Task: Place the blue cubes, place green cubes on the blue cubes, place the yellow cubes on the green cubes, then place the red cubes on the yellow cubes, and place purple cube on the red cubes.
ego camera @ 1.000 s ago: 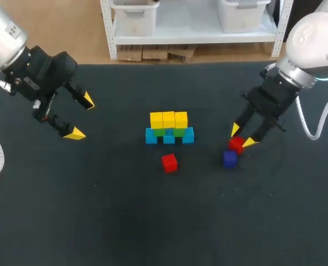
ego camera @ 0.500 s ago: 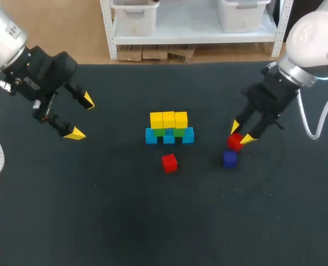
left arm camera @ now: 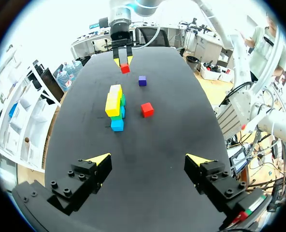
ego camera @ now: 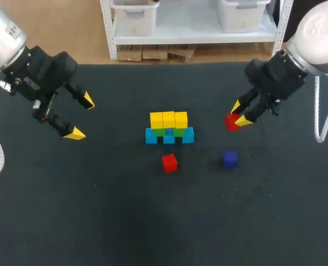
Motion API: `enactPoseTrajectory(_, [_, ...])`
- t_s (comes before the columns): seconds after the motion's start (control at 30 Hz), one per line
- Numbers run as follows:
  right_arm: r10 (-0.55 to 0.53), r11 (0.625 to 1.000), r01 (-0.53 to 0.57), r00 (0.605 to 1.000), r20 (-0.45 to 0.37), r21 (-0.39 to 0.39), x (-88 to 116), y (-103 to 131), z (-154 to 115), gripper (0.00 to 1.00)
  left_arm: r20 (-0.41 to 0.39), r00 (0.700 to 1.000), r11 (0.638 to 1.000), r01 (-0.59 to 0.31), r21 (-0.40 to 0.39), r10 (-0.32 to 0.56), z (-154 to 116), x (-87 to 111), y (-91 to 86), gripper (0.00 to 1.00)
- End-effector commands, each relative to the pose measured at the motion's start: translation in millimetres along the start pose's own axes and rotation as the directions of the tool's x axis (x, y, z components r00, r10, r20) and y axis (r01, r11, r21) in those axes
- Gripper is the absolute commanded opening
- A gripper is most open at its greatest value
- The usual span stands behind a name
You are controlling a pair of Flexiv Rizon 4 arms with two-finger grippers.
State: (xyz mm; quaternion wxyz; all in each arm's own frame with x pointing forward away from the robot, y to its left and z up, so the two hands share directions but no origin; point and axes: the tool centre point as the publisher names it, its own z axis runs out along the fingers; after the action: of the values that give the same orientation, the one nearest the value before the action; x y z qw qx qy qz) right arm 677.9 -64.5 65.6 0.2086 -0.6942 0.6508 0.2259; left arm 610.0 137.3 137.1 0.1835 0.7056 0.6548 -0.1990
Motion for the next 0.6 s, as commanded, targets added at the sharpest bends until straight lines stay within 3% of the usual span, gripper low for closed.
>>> enactPoseTrajectory(0.03, [0.104, 0.962, -0.105, 0.994, 0.015, 0.253, -16, 19, -12, 0.00, 0.004, 1.000, 1.000, -0.004, -0.002, 0.004, 0, 1.4, -0.8, 1.00])
enactPoseTrajectory(0.33, [0.110, 0.937, -0.119, 0.993, 0.046, 0.329, -62, 14, -11, 0.00, 0.004, 1.000, 1.000, -0.004, -0.002, 0.004, 0, 1.4, -0.8, 1.00])
enactPoseTrajectory(0.6, [0.071, 0.943, -0.080, 0.997, 0.040, 0.323, -99, 2, 3, 0.00, 0.004, 1.000, 1.000, -0.004, -0.002, 0.004, 0, 1.4, -0.8, 1.00])
